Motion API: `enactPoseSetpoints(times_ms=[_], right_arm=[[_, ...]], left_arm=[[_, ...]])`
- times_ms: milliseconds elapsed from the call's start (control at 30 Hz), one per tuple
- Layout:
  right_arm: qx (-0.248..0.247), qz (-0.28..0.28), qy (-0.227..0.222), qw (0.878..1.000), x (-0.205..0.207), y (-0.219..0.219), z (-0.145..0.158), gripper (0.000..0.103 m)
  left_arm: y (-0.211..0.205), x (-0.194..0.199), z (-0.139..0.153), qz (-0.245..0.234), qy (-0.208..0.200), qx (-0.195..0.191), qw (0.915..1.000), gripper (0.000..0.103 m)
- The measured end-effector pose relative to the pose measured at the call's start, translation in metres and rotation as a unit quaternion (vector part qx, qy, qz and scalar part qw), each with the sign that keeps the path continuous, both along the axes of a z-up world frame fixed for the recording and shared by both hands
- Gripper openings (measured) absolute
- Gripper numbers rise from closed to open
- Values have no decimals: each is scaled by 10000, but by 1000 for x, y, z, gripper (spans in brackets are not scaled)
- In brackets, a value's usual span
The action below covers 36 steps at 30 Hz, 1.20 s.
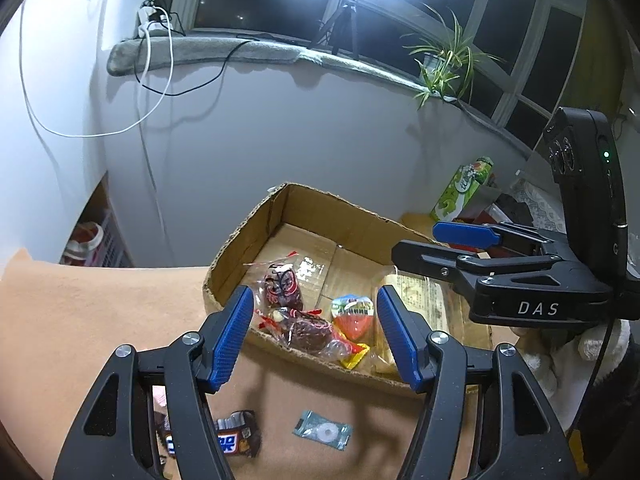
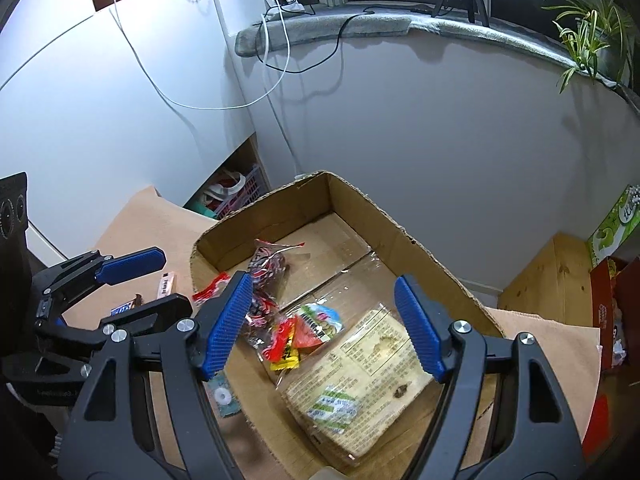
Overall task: Organize snacks
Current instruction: 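Withdraw both grippers from the box back over the table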
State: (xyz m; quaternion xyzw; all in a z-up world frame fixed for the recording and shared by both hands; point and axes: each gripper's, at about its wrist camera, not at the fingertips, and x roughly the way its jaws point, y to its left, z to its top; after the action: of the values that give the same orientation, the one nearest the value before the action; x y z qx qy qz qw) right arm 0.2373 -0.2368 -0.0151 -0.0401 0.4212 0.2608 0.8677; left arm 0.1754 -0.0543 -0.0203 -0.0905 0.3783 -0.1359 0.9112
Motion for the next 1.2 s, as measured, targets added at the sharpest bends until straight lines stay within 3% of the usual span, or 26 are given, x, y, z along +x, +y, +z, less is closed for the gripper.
enactPoseSetpoints(times_ms=[433,733,967,1100,1200], right_arm=[[196,389,-161,9989,-70,8,17,76],[287,843,-109,9960,-126,27,9,76],[77,1008,6,9949,-148,45,-19,76],[-44,996,192,9948,-146,52,-37,62],[-193,896,216,9956,-143,56,-50,58]], left_arm=[[68,-59,21,462,-186,-123,9987,64],[114,-114,9,847,-58,-25,9964,64],[115,-141,-14,804,74,90,9967,63],[99,-148,-31,563,133,337,9978,62],[89,-146,-43,392,199,485,9979,57]])
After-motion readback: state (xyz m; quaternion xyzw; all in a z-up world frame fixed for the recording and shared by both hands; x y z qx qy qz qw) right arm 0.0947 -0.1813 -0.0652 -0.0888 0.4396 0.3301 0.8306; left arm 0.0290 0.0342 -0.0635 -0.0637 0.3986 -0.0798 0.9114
